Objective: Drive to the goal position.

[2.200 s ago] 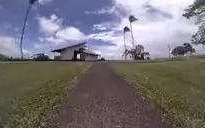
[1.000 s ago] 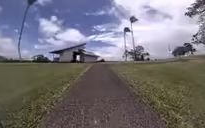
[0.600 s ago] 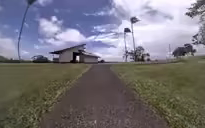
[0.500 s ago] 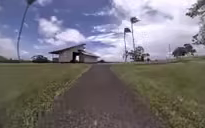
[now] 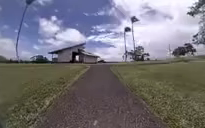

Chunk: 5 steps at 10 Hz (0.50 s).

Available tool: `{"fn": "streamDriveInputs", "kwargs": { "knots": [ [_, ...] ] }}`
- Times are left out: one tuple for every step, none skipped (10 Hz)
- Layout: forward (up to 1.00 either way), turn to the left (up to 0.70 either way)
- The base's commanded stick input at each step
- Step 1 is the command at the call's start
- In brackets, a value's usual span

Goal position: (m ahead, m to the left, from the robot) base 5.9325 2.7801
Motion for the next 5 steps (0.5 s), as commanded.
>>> {"fn": "streamDriveInputs", "kwargs": {
  "knots": [
    [0.70, 0.03],
    [0.70, 0.03],
    [0.70, 0.03],
    [0.70, 0.02],
    [0.70, 0.00]
  ]
}}
